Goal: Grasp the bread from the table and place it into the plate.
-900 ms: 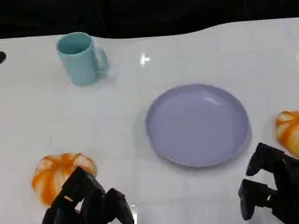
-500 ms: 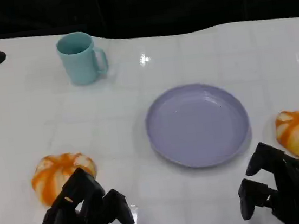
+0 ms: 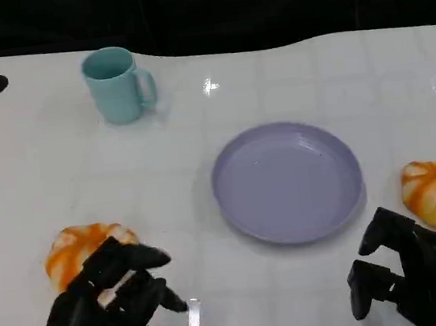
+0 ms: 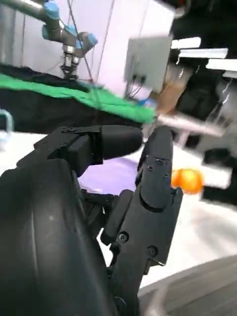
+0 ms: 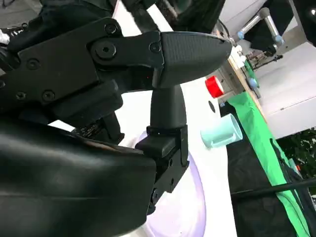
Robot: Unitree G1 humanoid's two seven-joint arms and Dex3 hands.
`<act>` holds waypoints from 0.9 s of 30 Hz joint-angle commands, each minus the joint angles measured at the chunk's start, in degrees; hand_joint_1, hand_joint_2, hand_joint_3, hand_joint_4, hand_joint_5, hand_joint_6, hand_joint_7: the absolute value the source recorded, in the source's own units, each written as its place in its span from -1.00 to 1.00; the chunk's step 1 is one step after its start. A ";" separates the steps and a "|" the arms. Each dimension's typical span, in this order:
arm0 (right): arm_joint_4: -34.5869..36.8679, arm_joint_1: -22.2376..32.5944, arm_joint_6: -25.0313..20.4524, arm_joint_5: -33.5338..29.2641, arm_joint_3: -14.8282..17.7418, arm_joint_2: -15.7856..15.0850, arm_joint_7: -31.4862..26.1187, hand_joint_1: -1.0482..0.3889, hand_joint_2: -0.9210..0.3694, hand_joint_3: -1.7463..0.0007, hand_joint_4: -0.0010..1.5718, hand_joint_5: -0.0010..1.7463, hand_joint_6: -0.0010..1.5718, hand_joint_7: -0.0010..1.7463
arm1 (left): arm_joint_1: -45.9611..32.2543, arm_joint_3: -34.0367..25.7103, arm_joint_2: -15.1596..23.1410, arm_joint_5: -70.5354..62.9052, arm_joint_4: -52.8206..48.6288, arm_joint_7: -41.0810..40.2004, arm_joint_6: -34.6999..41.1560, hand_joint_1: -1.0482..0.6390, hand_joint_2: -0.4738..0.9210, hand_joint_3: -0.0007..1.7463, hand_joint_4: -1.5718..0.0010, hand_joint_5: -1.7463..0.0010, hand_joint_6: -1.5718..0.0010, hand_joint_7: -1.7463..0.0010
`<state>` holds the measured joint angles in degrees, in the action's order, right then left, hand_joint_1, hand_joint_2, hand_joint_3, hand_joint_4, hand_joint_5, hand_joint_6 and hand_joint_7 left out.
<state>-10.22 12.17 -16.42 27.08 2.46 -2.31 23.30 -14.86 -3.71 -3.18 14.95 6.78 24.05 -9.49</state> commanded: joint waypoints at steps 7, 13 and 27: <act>0.01 -0.23 -0.22 0.57 0.20 -0.15 -0.03 -0.37 -0.99 0.53 0.00 1.00 -0.37 1.00 | -1.04 2.54 10.27 -32.91 10.31 -13.85 -3.94 -0.39 1.00 -0.96 0.55 0.51 0.35 1.00; 0.00 -0.23 -0.23 0.57 0.21 -0.15 -0.02 -0.37 -0.99 0.54 -0.01 1.00 -0.37 1.00 | -1.17 3.43 11.01 -33.32 10.54 -15.30 -3.44 -0.39 1.00 -0.96 0.54 0.55 0.36 1.00; 0.51 -0.39 0.60 0.01 0.19 -0.07 0.11 -0.31 -1.00 0.48 -0.04 1.00 -0.40 1.00 | 5.59 8.19 20.65 -83.56 23.33 -0.35 16.38 -0.43 0.97 -1.00 0.88 0.89 0.80 1.00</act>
<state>-9.79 11.88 -16.44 26.92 2.38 -2.19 23.40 -10.02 3.72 16.59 -66.83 29.01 21.25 5.15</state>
